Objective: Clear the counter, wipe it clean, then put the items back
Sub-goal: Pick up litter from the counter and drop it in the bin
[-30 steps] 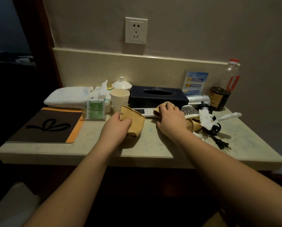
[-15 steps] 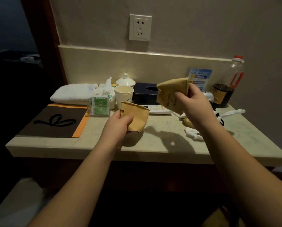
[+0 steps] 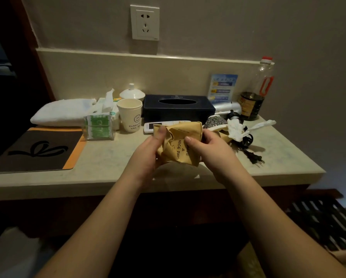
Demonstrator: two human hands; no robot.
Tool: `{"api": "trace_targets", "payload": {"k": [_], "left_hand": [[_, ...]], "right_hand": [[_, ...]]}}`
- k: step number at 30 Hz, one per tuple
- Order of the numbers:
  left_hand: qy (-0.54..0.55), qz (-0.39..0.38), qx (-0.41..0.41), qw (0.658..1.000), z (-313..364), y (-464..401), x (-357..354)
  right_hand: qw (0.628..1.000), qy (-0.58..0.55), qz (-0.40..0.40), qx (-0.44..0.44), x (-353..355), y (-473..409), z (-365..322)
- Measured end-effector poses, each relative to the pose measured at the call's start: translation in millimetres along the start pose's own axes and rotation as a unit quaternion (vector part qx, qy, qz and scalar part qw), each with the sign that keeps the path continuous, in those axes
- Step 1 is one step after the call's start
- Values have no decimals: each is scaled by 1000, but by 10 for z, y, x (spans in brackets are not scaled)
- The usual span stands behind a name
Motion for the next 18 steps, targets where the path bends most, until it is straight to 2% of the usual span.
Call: {"api": "trace_targets", "payload": {"k": [2, 4, 11, 18], "left_hand": [[-80, -18, -24, 996, 4, -12, -53], [-134, -4, -30, 991, -21, -39, -47], [-161, 22, -35, 986, -90, -106, -6], [-144, 46, -32, 988, -70, -136, 59]], "right_hand": [[999, 34, 19, 14, 23, 28, -7], [997, 67, 38, 30, 30, 49, -12], [976, 179, 105, 64, 229, 55, 20], [914, 280, 274, 104, 1048, 44, 64]]}}
Point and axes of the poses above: each hand's wrist, its own y-axis away from the middle knuckle, its own x-axis out of the back of the hand, z = x × y, the point moved 8 cm from there along -y, towards the middle knuckle, and after that the axes turned 10 degrees about -x, right-handed, at the moved point
